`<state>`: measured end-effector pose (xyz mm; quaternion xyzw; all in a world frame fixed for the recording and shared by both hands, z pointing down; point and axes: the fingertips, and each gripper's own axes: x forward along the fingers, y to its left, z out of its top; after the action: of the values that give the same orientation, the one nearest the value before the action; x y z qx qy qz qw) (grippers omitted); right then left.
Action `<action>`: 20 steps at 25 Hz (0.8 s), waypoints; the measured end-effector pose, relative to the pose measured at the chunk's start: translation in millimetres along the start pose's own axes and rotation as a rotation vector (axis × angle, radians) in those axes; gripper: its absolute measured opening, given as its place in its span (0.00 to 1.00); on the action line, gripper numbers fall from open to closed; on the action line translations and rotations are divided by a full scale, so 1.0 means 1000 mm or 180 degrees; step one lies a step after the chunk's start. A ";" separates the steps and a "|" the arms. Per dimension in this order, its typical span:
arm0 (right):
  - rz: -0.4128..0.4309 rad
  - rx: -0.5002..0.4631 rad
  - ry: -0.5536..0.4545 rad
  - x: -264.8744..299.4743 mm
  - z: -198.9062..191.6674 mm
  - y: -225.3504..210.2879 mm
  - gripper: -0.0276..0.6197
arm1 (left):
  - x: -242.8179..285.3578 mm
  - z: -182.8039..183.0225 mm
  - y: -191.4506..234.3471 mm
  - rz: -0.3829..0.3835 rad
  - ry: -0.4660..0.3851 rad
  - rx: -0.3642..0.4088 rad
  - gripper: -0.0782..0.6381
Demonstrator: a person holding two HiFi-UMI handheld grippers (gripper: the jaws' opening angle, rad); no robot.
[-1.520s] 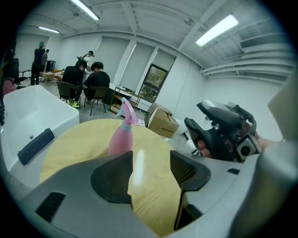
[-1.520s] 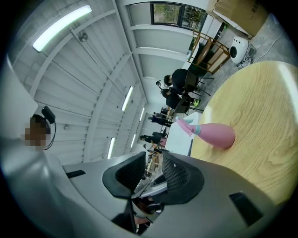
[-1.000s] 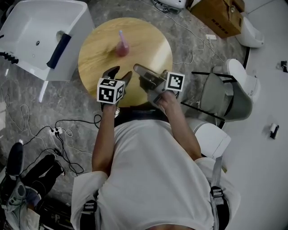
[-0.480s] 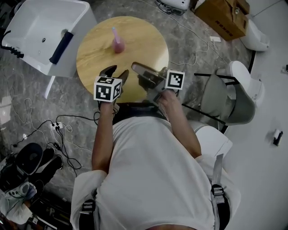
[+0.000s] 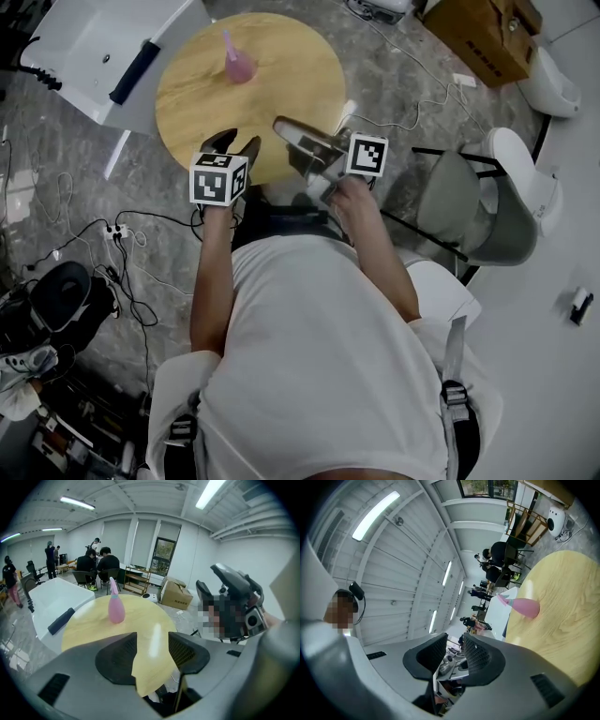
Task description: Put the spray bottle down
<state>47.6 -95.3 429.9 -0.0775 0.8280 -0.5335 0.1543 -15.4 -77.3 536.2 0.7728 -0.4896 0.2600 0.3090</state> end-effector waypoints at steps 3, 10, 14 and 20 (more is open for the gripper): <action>0.0079 0.0025 0.0069 -0.013 -0.011 0.008 0.19 | -0.009 -0.013 -0.013 0.0110 -0.0009 -0.0042 0.40; 0.0253 0.0083 0.0220 -0.024 -0.040 0.022 0.19 | -0.028 -0.040 -0.025 0.0300 0.0009 -0.0100 0.40; 0.0342 0.0077 0.0222 -0.023 -0.039 0.029 0.19 | -0.034 -0.039 -0.026 0.0352 0.0000 -0.0076 0.40; 0.0385 0.0006 0.0218 -0.012 -0.040 0.038 0.19 | -0.043 -0.038 -0.017 0.0371 -0.0052 -0.0052 0.40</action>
<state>47.1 -41.5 412.4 -0.0090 0.8355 -0.5263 0.1579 -20.3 -18.4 528.1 0.7425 -0.5384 0.2672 0.2956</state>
